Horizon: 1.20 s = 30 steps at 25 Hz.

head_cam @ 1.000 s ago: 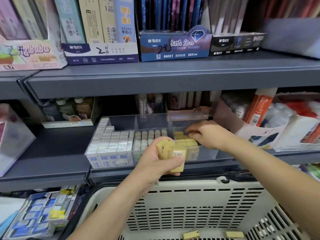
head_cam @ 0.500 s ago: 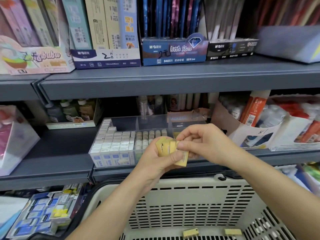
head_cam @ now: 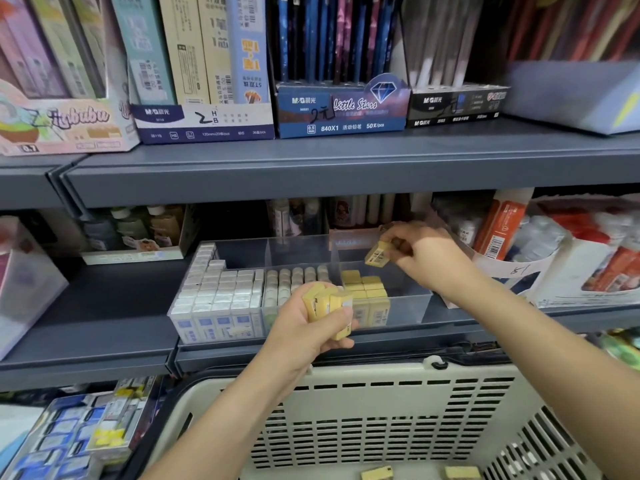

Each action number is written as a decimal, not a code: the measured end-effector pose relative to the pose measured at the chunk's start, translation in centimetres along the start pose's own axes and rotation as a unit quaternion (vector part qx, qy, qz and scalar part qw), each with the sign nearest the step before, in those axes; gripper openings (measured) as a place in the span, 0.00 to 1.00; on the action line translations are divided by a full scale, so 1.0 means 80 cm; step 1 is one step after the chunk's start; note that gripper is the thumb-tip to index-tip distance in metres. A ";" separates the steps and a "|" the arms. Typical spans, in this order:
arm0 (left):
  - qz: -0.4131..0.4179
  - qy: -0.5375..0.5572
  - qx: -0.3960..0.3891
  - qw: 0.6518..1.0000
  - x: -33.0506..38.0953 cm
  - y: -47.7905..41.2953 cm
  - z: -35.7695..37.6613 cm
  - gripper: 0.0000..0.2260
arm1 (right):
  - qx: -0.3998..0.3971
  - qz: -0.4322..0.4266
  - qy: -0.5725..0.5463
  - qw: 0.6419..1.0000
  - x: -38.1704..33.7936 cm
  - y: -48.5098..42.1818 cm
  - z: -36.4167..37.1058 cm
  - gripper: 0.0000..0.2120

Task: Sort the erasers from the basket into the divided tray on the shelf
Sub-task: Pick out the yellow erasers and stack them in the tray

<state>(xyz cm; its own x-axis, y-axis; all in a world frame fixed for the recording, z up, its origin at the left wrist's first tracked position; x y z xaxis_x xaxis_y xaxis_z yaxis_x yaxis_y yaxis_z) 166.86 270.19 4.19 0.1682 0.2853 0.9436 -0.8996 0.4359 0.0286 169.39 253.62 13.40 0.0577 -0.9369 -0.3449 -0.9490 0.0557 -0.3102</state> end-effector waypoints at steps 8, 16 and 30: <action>0.013 0.011 0.000 1.000 0.006 -0.004 -0.007 0.11 | -0.052 -0.027 0.067 0.996 -0.012 -0.010 0.019 0.12; 0.012 0.022 -0.001 1.000 0.006 -0.005 -0.007 0.11 | -0.083 0.009 0.062 0.995 0.008 -0.010 0.057 0.10; -0.023 0.096 -0.024 0.995 0.002 0.002 0.007 0.22 | -0.090 -0.062 -0.222 0.969 -0.071 0.057 0.022 0.08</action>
<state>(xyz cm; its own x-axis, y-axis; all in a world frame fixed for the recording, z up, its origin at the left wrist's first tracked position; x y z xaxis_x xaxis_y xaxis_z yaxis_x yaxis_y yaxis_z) 166.52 269.80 4.54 0.2873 0.4187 0.8615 -0.8696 0.4910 0.0513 165.26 259.80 12.34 0.2649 -0.6892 -0.6744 -0.9625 -0.1468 -0.2280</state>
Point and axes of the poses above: each hand's wrist, its own y-axis away from the middle knuckle, its own z-axis out of the palm, x = y × z, the point moved 10 cm from there along -y, towards the middle knuckle
